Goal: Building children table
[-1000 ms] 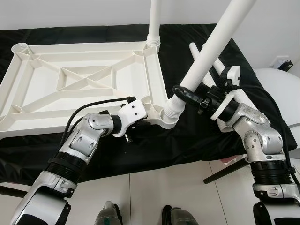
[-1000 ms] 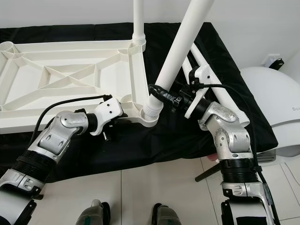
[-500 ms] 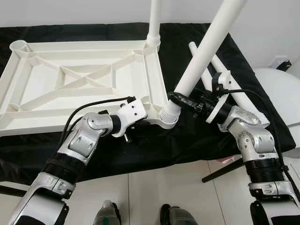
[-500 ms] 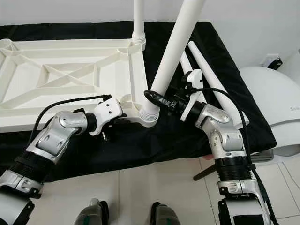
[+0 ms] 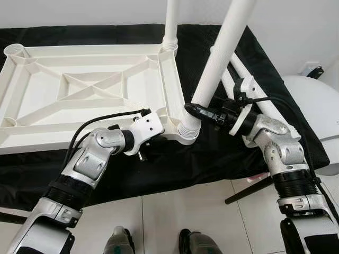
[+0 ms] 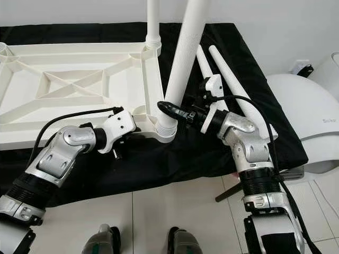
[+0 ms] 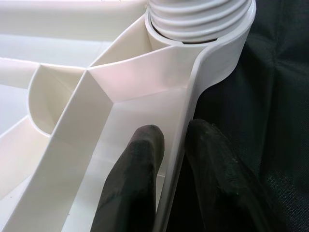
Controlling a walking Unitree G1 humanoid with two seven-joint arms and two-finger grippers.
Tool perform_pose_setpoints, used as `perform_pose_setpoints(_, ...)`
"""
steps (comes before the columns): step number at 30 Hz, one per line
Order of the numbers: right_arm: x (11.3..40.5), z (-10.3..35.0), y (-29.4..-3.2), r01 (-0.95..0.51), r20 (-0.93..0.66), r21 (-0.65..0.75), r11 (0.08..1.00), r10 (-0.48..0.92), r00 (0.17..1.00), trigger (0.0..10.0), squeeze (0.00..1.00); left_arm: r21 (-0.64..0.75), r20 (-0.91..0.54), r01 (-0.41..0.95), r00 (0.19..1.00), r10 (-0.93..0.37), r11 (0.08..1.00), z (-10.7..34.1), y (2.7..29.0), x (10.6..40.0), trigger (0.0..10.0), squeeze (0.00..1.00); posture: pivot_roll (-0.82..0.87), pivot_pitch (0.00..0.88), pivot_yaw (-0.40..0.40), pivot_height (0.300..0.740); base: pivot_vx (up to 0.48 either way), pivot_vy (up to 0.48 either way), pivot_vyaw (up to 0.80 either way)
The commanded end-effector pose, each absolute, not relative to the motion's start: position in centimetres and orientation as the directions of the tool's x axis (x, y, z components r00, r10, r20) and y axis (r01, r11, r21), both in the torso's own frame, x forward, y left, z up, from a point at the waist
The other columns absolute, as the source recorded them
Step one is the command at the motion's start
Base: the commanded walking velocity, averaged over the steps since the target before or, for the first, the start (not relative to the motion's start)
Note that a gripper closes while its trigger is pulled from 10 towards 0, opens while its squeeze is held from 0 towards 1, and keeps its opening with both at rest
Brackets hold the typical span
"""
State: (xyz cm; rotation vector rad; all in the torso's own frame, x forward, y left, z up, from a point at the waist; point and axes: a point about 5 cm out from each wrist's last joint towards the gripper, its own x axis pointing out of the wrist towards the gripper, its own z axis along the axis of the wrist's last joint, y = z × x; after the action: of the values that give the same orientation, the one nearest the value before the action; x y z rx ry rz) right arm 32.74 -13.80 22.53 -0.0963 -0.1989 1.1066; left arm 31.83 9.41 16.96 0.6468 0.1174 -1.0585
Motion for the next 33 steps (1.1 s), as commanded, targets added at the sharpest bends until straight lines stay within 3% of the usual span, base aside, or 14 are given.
perform_pose_setpoints(1,32.7,21.1,-13.2,-0.896,0.044,-0.163,0.413,0.91,0.411,10.0,0.0,0.415,-0.41,0.863,0.459,-0.788,0.287,16.1,8.6,31.0,10.0,0.0,0.03,0.191,-0.038,0.74,0.0,0.0,0.0)
perform_pose_setpoints(15,31.9,20.0,-12.5,-0.916,0.039,-0.149,0.374,0.927,0.372,10.0,0.0,0.413,-0.408,0.865,0.454,-0.792,0.283,16.2,8.3,30.7,10.0,0.0,0.03,0.19,-0.037,0.74,0.0,0.0,0.0)
perform_pose_setpoints(33,31.0,17.6,-13.4,-0.871,0.114,-0.032,0.49,0.868,0.483,10.0,0.0,0.417,-0.411,0.868,0.444,-0.796,0.269,16.5,8.2,30.6,10.0,0.0,0.03,0.192,-0.024,0.74,0.0,0.0,0.0)
